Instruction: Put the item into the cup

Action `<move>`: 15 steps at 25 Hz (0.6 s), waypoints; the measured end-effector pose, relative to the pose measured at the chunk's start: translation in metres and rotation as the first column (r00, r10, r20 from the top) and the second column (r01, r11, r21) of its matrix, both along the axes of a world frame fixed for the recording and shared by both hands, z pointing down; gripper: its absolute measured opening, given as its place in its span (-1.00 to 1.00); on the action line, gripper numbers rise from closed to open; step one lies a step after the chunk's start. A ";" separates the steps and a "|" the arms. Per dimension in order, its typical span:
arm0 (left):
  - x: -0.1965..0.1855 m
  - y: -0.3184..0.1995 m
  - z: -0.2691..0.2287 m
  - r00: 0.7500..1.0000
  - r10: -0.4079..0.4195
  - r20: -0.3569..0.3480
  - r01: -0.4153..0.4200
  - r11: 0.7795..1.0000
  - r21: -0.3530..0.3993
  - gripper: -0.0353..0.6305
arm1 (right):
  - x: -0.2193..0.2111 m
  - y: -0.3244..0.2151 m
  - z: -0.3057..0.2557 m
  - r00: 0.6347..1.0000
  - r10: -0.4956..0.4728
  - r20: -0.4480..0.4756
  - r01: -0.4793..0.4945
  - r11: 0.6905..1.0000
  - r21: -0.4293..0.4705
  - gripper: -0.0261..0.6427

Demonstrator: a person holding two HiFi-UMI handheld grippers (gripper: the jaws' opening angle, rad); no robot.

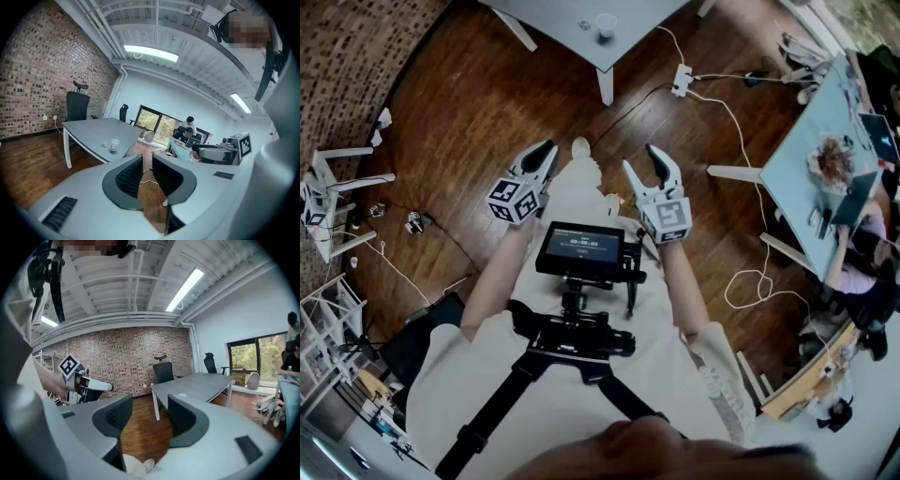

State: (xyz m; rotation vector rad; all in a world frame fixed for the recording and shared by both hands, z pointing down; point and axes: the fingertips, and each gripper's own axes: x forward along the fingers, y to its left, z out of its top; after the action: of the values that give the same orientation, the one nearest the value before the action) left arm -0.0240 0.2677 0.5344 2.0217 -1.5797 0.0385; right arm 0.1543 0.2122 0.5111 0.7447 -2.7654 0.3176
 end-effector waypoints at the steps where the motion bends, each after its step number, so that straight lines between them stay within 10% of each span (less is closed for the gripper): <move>1: -0.002 -0.002 -0.003 1.000 0.001 0.000 -0.001 1.000 -0.001 -0.73 | -0.002 0.000 -0.004 1.000 0.001 0.000 -0.001 1.000 0.000 -0.18; 15: -0.091 -0.196 0.042 0.989 0.149 0.013 -0.148 0.987 -0.067 -0.73 | -0.093 -0.170 0.033 0.994 0.096 -0.047 -0.099 0.993 -0.061 -0.18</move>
State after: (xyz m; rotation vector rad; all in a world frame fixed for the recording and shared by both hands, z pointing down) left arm -0.1148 0.0720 0.5764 2.0885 -1.4163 0.1635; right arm 0.0617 0.0424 0.5436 0.8621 -2.6703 0.4012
